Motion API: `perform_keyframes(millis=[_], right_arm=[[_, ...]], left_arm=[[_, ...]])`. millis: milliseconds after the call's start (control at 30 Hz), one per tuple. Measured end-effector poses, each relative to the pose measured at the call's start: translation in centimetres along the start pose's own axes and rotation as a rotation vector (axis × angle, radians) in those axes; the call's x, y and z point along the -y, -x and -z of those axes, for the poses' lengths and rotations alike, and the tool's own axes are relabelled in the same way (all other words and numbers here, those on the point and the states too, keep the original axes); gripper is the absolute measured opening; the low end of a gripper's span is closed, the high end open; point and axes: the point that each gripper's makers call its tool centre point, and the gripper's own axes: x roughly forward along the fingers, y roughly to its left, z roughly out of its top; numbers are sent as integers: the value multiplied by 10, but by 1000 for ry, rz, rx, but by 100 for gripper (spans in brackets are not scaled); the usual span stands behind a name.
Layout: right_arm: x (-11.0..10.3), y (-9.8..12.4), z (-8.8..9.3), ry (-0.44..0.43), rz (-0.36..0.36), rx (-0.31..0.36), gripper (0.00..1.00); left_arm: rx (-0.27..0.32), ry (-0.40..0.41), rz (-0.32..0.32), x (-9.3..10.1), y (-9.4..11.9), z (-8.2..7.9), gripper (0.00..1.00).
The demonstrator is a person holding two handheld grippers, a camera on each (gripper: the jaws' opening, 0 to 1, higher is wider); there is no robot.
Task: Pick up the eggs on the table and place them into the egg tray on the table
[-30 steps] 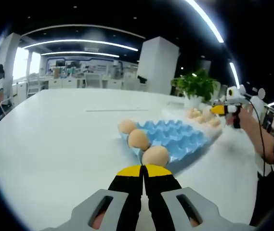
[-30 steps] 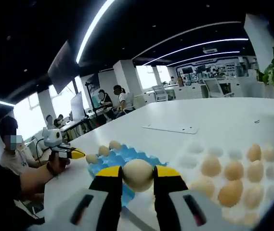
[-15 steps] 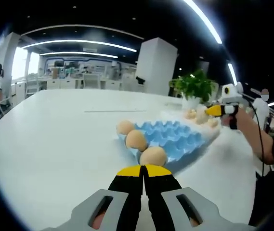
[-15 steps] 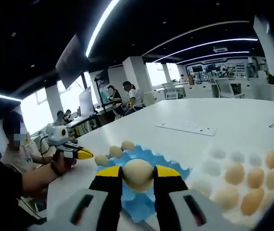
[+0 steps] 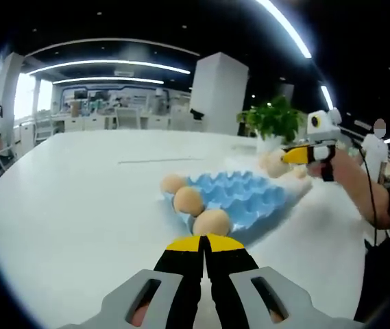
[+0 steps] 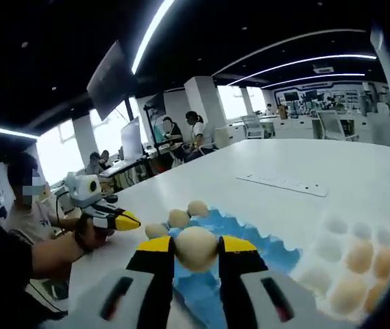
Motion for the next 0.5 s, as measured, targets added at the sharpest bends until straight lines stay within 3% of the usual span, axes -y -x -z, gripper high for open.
perform_keyframes(millis=[67, 133, 233, 500], right_arm=[[-6, -5, -2, 7, -15, -5, 26], [-9, -9, -3, 20, -21, -9, 26], [-13, -15, -5, 18, -35, -4, 26], [-23, -25, -7, 31, -62, -11, 26]], left_arm=[[-52, -57, -23, 19, 12, -4, 1], [-38, -142, -27, 32, 24, -18, 1], [-54, -156, 12, 44, 34, -25, 1], [-80, -137, 32, 29, 28, -21, 1]])
